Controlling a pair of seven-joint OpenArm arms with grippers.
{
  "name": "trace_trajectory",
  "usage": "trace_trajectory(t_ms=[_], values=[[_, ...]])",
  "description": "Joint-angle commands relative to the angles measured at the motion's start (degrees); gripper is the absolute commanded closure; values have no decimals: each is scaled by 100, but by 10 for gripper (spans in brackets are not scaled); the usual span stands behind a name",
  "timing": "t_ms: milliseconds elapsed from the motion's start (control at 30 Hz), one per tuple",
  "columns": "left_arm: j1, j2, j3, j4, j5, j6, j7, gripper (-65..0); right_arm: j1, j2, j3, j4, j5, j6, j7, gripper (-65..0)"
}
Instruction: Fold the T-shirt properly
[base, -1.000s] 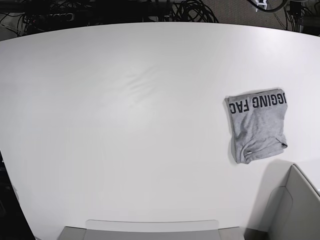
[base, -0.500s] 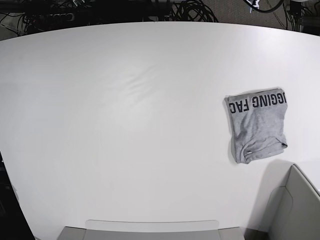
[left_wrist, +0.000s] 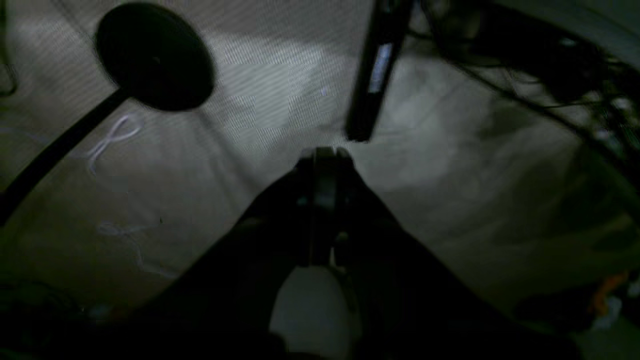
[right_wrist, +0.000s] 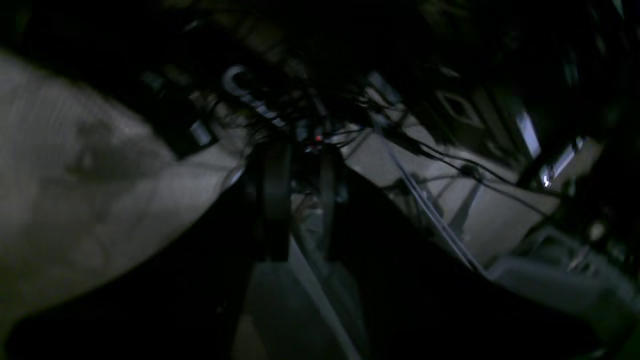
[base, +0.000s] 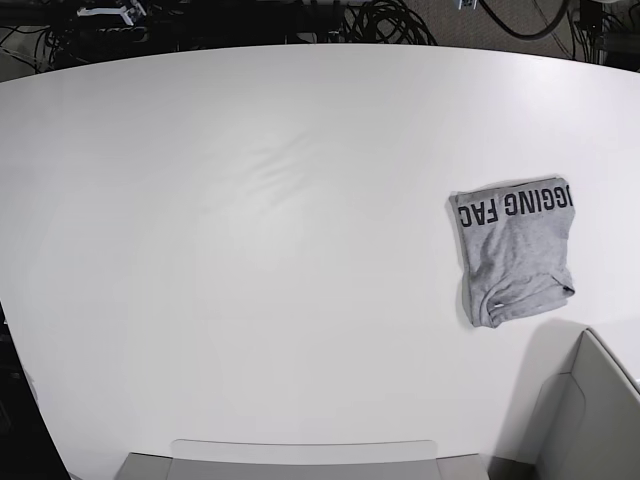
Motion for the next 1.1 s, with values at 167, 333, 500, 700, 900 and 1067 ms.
trace_trajectory(t_ms=[167, 333, 500, 700, 900, 1067], values=[[-247, -66, 13, -1181, 2, -23, -1275, 0, 44, 162, -900, -17, 21, -69, 43, -131], [-238, -163, 21, -1287, 2, -32, -1820, 0, 44, 162, -1182, 9, 30, -69, 43, -132], [-212, -145, 21, -1295, 2, -32, -2268, 0, 44, 136, -1217, 18, 30, -69, 78, -132], [-440, -13, 21, -2043, 11, -32, -2365, 0, 35, 162, -1841, -17, 21, -69, 43, -132], [-520, 22, 162, -2210, 11, -32, -2365, 0, 281, 188, -3459, -17, 30, -69, 43, -132], [-520, 22, 1068, -2219, 11, -32, -2321, 0, 316, 250, -3634, -17, 39, -69, 43, -132]])
